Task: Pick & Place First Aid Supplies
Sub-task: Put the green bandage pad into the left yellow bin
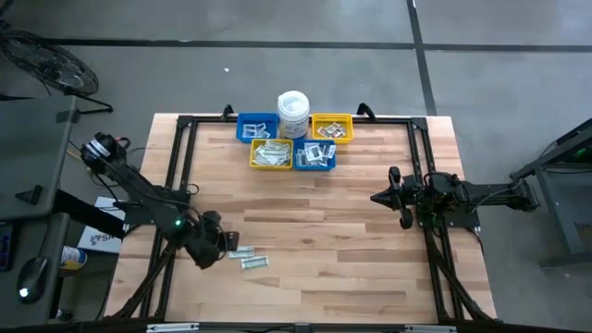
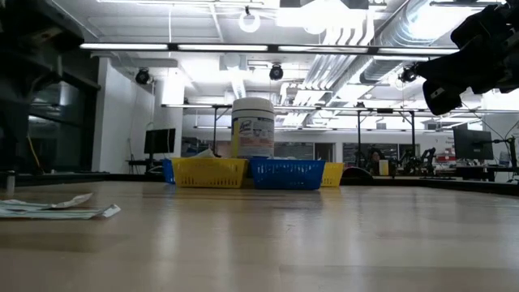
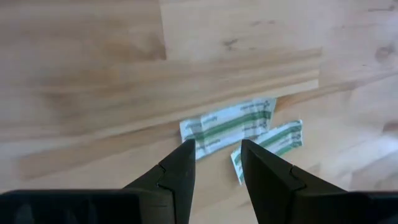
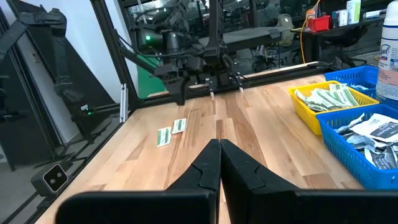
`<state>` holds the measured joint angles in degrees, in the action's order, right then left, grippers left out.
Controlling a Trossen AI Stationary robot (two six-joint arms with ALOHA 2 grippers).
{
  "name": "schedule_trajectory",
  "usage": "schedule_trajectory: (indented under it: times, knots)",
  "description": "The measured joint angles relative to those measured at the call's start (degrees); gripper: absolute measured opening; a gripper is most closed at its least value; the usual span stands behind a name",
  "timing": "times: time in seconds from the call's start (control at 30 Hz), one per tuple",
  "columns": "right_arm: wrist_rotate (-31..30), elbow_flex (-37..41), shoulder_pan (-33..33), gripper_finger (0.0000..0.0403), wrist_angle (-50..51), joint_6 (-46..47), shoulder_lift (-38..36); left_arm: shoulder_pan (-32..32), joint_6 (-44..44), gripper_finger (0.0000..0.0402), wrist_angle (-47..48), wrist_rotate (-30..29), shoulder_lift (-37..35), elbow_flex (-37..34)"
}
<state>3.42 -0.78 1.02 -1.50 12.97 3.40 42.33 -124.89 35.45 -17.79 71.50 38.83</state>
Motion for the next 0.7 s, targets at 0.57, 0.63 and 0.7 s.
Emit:
schedule_trajectory:
  times: [0.57,0.63,0.7]
  knots:
    - [0.0,0.0,0.0,0.0,0.0,0.0,0.0,2.7,-5.6,0.0129,-12.0,2.4,0.3,-10.2]
    - [0.0,0.0,0.0,0.0001,0.0,0.0,0.0,2.7,-5.5,0.0129,-13.4,2.2,0.9,-11.0]
    - [0.0,0.0,0.0,0.0,0.0,0.0,0.0,2.7,-4.8,0.0129,-15.6,1.8,1.5,-11.7]
